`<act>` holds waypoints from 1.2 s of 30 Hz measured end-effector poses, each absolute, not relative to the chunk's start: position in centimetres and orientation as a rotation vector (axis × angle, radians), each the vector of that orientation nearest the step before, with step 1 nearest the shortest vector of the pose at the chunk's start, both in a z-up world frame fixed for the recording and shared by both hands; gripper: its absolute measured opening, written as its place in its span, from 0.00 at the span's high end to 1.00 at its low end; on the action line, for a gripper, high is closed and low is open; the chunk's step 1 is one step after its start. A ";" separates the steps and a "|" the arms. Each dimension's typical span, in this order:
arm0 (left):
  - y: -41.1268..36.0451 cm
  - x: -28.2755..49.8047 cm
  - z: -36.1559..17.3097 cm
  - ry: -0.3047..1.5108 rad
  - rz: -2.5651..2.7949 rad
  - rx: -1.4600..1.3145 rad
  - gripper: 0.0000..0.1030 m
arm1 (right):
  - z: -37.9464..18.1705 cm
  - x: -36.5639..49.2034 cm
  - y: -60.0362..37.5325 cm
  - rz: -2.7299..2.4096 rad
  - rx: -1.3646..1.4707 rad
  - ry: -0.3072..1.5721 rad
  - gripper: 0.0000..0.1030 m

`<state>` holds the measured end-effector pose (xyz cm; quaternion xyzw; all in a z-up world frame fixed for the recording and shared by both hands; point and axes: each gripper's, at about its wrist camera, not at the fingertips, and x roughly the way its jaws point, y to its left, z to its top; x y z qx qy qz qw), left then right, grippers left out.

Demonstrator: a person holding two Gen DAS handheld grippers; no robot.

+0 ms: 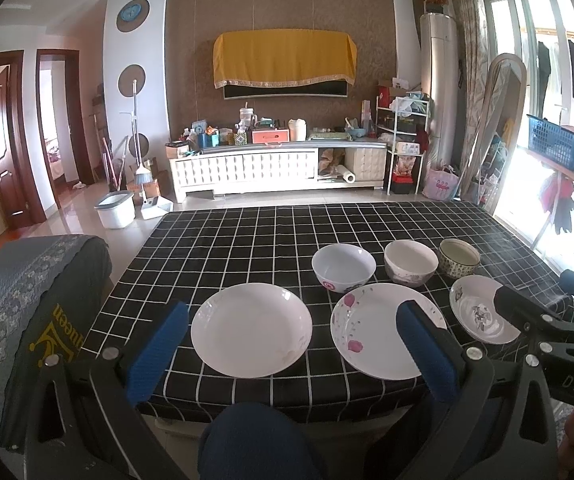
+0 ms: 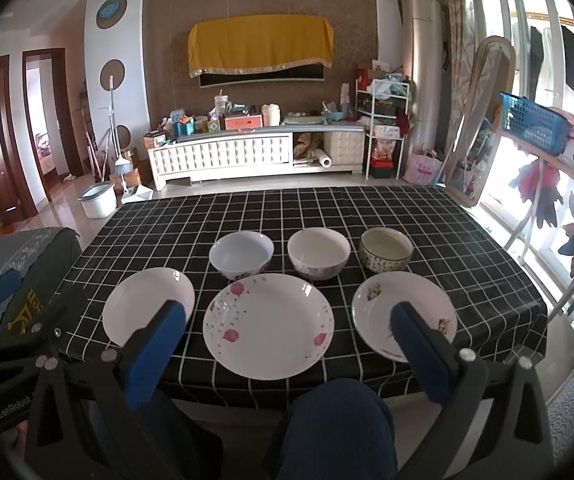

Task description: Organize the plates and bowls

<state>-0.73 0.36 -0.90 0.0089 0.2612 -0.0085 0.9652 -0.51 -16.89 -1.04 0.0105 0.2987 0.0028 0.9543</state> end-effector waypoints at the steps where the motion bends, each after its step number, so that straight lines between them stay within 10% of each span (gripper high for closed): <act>1: 0.4 -0.6 -0.8 0.530 -0.018 0.017 0.00 | -1.0 -0.5 -17.0 0.007 0.022 0.607 0.00; 36: 8.0 9.0 0.7 0.574 0.086 0.006 0.00 | 2.0 9.1 -13.9 -0.013 0.053 0.458 0.00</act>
